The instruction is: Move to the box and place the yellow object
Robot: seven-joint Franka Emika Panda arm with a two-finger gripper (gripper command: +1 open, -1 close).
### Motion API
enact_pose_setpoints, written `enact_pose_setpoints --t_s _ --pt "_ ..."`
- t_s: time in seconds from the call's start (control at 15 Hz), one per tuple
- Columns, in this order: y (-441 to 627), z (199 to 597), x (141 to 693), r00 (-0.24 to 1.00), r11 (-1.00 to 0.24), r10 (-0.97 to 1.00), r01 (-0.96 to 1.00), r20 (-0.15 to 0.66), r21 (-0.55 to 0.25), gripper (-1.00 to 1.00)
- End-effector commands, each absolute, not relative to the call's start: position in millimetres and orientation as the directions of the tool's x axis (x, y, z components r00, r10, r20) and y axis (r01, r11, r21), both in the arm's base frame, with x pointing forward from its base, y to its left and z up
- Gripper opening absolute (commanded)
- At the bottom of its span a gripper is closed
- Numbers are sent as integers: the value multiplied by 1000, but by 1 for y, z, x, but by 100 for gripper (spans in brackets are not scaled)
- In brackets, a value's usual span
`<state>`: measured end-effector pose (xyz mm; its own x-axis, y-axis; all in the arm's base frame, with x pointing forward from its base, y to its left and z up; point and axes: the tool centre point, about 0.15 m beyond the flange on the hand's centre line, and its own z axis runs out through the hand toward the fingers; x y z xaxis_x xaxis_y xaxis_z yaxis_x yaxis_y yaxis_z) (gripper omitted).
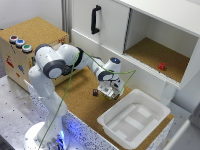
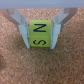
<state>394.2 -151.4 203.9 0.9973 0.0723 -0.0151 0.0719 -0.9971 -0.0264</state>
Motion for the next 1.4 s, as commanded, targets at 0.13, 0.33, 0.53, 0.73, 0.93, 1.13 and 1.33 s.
enact_pose_setpoints --t_s 0.13,0.33,0.53,0.73,0.93,1.13,1.33 --pt "-158 242 406 997 -996 72 74 40 -45 -100" --pt "-180 282 411 995 -997 37 43 89 -70 -100" --pt "-207 331 397 986 -998 4 15 167 -64 -100" --pt "-243 371 374 976 -997 -34 -18 215 -77 -100" --pt "-283 378 352 980 -996 -64 -51 186 -74 -100" --pt "-328 359 338 989 -992 -83 -69 127 -107 -100" --pt "-365 335 334 994 -993 -79 -72 69 -98 -100"
